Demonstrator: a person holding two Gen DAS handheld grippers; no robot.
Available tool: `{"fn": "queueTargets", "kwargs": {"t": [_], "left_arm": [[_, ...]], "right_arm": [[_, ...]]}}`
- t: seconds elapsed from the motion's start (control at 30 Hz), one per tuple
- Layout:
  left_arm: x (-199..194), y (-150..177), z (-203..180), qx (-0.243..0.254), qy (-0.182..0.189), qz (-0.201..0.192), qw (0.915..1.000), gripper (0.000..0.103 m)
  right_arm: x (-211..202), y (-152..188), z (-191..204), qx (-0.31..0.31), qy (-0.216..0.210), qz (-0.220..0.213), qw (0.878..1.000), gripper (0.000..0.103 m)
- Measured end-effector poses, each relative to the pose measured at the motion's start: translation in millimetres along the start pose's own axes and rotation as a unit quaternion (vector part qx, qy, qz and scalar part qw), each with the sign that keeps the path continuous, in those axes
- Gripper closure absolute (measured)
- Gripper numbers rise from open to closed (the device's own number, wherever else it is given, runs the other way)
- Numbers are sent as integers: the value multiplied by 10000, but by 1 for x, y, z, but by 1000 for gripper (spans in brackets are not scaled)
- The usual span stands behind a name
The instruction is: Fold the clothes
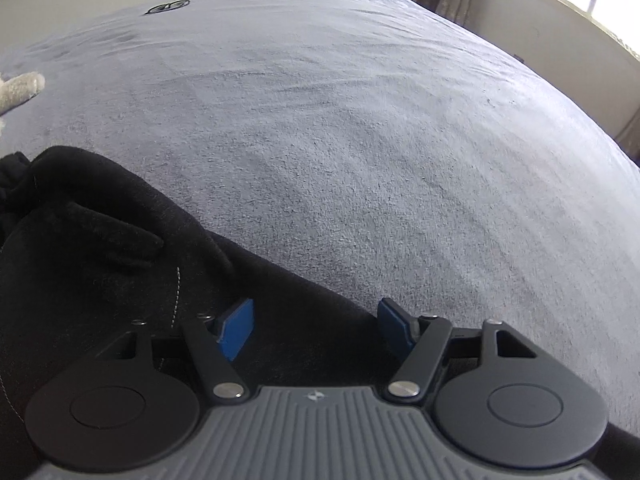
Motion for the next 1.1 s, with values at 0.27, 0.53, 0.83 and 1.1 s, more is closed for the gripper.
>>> {"fn": "queueTargets", "kwargs": {"t": [0.27, 0.53, 0.83, 1.1], "left_arm": [[-1, -3, 9, -389, 150, 42, 9991, 19], [-1, -6, 17, -873, 248, 29, 9959, 19], [-31, -1, 16, -986, 294, -91, 9947, 20], [-62, 12, 14, -984, 548, -286, 9932, 20]], "right_arm": [[-34, -1, 16, -286, 734, -68, 9969, 99], [-144, -3, 46, 70, 1011, -662, 9926, 99], [-224, 47, 113, 709, 1114, -899, 9872, 99], [-229, 98, 137, 1485, 1219, -949, 9768, 99]]}}
Point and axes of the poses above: each gripper's, at about its wrist camera, not at the fingertips, and x roughly the way its jaws point, z to its left, y to its underside, the point moved 5 cm from there along x, roughly the way its jaws point, and after that the axes turned 13 degrees about -z, right-handed, at the moved point
